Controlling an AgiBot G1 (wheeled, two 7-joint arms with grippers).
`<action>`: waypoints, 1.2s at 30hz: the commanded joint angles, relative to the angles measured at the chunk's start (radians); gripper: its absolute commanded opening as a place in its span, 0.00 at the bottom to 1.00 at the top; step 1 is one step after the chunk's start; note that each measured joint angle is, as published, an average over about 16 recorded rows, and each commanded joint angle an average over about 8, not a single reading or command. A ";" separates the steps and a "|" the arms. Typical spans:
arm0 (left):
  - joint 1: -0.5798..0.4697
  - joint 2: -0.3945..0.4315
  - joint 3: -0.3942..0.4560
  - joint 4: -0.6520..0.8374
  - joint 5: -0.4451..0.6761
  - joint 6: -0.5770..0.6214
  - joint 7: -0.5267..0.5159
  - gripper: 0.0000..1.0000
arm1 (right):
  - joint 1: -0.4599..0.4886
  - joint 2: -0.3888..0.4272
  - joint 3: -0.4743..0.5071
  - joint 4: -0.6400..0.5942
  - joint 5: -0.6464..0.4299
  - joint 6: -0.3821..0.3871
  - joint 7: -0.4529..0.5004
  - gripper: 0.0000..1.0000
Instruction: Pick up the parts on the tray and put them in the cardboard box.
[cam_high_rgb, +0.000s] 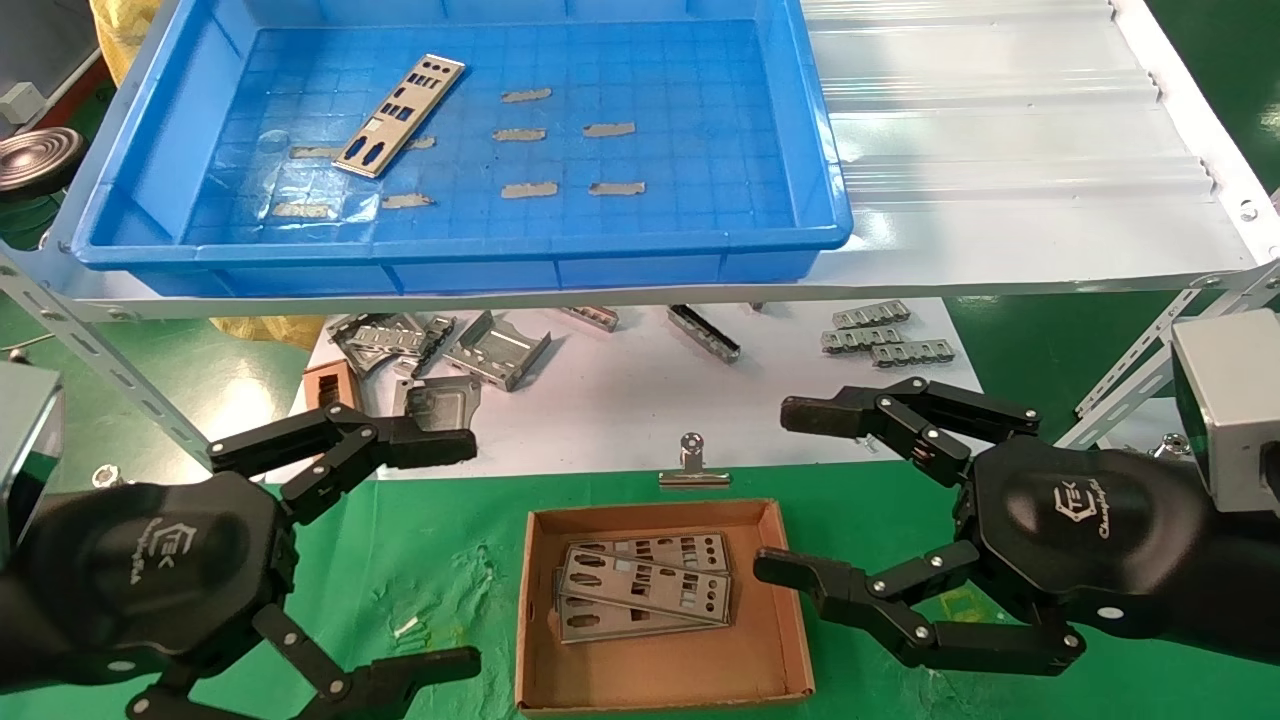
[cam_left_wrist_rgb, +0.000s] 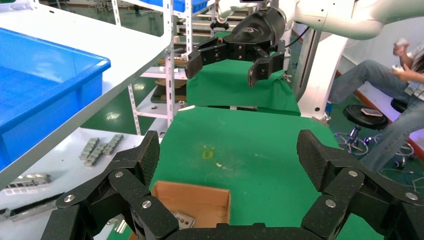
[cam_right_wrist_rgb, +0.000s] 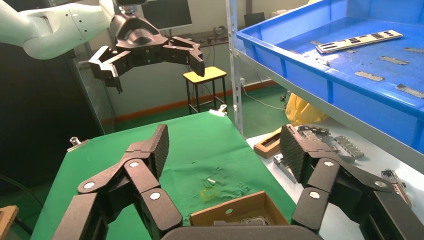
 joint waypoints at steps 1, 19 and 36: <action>0.000 0.000 0.000 0.000 0.000 0.000 0.000 1.00 | 0.000 0.000 0.000 0.000 0.000 0.000 0.000 1.00; 0.000 0.000 0.000 0.000 0.000 0.000 0.000 1.00 | 0.000 0.000 0.000 0.000 0.000 0.000 0.000 0.41; 0.000 0.000 0.000 0.000 0.000 0.000 0.000 1.00 | 0.000 0.000 0.000 0.000 0.000 0.000 0.000 0.32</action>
